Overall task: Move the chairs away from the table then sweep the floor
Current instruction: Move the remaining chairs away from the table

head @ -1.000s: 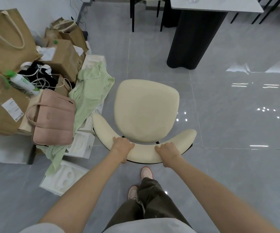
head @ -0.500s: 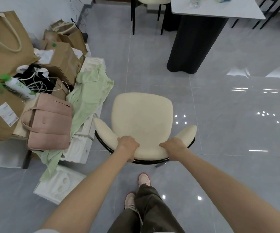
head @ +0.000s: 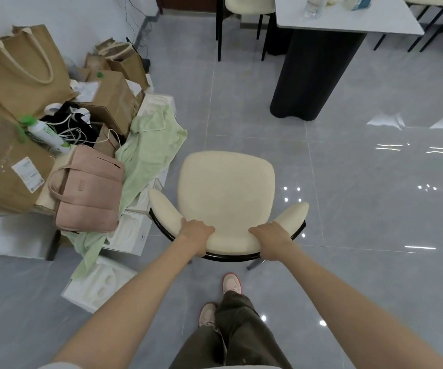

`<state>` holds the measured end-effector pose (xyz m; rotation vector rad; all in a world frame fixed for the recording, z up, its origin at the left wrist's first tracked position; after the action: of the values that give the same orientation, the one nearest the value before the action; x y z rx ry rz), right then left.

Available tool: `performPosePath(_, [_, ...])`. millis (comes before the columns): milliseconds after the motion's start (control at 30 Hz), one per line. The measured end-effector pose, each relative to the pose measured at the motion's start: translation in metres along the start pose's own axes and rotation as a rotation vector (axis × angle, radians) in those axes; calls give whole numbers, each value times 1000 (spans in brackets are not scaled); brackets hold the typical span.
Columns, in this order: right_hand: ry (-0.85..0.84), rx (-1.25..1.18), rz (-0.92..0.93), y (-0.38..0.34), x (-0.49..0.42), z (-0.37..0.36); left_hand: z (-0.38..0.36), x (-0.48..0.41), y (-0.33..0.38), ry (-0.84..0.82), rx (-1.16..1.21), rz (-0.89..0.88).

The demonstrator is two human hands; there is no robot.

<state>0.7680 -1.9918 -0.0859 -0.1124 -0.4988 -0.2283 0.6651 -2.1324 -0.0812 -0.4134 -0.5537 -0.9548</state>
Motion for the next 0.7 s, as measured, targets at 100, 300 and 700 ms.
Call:
performPosePath(100, [20, -304, -77, 8, 12, 6, 5, 3, 6, -72, 57, 42])
performPosePath(300, [85, -603, -214, 52, 22, 21, 52, -8, 21, 48, 328, 47])
performPosePath(700, [182, -591, -255, 238, 16, 50, 122, -88, 121, 311, 451, 281])
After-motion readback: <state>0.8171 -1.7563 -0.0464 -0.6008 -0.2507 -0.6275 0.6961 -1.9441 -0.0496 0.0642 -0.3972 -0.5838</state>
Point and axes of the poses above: each hand's wrist, its own x-axis away from the middle knuckle, its own z-axis out of the back of the hand, y = z × x, the point moved 5 cm from there along -x, towards the middle knuckle, and after that the axes turned 7 degrees about y, right-handed, at the moved point
